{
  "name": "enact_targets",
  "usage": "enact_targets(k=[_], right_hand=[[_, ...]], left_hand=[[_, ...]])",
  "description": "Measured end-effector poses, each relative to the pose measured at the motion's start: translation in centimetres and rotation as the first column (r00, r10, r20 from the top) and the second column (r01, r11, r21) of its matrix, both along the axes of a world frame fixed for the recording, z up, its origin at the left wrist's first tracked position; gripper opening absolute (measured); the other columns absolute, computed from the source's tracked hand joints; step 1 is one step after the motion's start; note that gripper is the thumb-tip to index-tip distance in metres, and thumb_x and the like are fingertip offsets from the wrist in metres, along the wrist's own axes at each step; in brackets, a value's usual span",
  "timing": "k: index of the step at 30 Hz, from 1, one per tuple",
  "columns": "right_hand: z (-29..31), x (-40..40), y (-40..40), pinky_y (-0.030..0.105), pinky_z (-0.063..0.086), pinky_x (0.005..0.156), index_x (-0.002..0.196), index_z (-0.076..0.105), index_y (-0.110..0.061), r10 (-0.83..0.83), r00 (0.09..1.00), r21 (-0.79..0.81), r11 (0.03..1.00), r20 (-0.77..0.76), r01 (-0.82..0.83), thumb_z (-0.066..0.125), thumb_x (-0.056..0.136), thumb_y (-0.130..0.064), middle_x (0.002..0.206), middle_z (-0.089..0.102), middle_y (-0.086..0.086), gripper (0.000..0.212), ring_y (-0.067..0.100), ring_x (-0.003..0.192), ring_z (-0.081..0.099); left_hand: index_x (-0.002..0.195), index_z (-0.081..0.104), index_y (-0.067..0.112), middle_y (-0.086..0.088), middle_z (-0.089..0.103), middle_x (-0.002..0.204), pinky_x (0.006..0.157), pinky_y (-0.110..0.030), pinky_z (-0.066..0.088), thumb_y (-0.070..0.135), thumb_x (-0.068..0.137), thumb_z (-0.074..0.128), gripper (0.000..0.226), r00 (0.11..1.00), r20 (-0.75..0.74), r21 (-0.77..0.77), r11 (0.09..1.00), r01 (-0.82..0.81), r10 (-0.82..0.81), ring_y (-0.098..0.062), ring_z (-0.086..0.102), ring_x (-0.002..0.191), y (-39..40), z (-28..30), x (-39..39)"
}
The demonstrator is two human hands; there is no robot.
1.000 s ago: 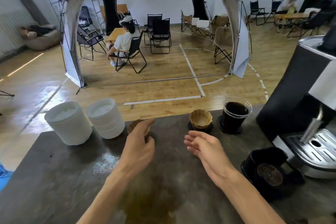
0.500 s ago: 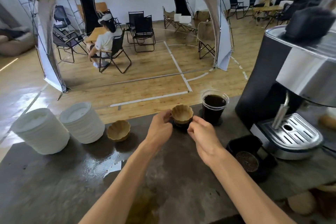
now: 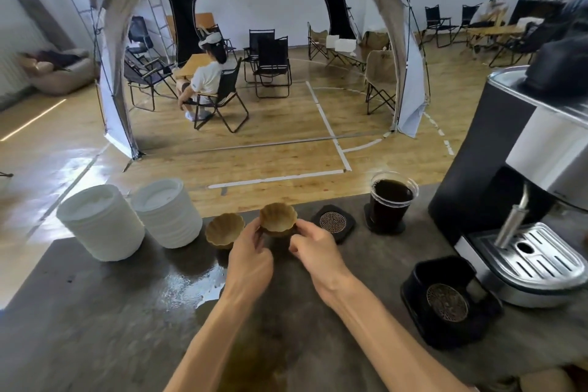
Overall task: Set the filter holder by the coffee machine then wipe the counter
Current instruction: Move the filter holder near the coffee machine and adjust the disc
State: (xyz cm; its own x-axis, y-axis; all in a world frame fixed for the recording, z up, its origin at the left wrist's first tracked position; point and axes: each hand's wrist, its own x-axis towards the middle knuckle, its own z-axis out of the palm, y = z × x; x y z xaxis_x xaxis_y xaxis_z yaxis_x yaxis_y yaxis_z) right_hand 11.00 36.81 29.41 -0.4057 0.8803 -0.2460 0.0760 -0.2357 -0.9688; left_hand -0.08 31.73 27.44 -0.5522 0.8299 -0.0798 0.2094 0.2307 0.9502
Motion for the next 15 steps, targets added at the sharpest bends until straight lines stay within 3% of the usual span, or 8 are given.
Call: enact_targets(k=[2,4,9,11,13,15], right_hand=[[-0.4,-0.3,-0.2,0.029,0.051,0.093,0.086,0.072,-0.031,0.017,1.000,0.003,1.000,-0.003,-0.017,0.046,0.076,0.008,0.095,0.073,-0.003,0.048,0.016,0.098,0.063],[-0.6,-0.3,-0.3,0.022,0.048,0.086,0.091,0.071,-0.032,0.027,1.000,0.005,1.000,-0.012,-0.027,0.044,0.078,0.010,0.091,0.072,-0.010,0.052,0.008,0.091,0.060],[-1.2,0.2,-0.1,0.031,0.049,0.098,0.089,0.069,-0.041,0.053,0.998,0.021,0.998,0.029,-0.054,0.044,0.079,0.009,0.104,0.073,-0.005,0.056,0.011,0.101,0.062],[-1.2,0.6,-0.1,0.030,0.046,0.102,0.109,0.069,-0.034,0.060,0.997,0.034,0.998,0.043,-0.062,0.044,0.082,0.008,0.110,0.070,-0.008,0.056,0.007,0.105,0.060],[-1.3,1.4,0.3,0.028,0.041,0.108,0.139,0.052,-0.015,0.036,0.996,0.033,0.999,0.080,-0.039,0.043,0.086,0.007,0.133,0.059,-0.004,0.058,0.009,0.123,0.054],[-1.6,2.3,1.3,0.030,0.037,0.112,0.145,0.044,-0.008,-0.039,0.985,0.095,0.995,0.167,0.023,0.043,0.088,0.004,0.147,0.050,0.005,0.058,0.014,0.134,0.047]], left_hand=[[0.126,0.056,0.030,0.021,0.062,0.117,0.110,-0.031,0.039,-0.012,0.087,0.045,0.058,1.000,-0.014,-0.001,1.000,-0.007,0.007,-0.002,0.054,0.121,-0.4,-0.1,-0.1],[0.133,0.054,0.024,0.011,0.062,0.128,0.111,-0.031,0.038,-0.015,0.086,0.043,0.063,1.000,-0.016,-0.019,1.000,0.001,-0.001,-0.004,0.051,0.128,-0.7,-0.3,-0.1],[0.150,0.036,0.013,0.000,0.044,0.151,0.116,-0.033,0.032,-0.022,0.083,0.040,0.076,0.998,0.056,-0.053,0.998,0.022,-0.019,-0.010,0.039,0.139,-1.1,-0.4,0.4],[0.151,0.032,0.013,0.003,0.040,0.152,0.115,-0.030,0.031,-0.019,0.086,0.042,0.074,0.999,0.033,-0.036,0.999,0.000,0.001,-0.010,0.037,0.141,-1.6,0.0,0.9],[0.149,0.033,0.013,0.006,0.042,0.145,0.109,-0.019,0.032,-0.018,0.087,0.043,0.070,1.000,-0.010,0.012,1.000,-0.026,0.026,-0.007,0.037,0.138,-2.2,0.5,2.2],[0.145,0.040,0.012,0.006,0.047,0.138,0.100,-0.005,0.034,-0.020,0.086,0.039,0.067,1.000,-0.020,0.035,0.999,-0.001,0.002,-0.004,0.042,0.131,-2.2,1.0,3.9]])
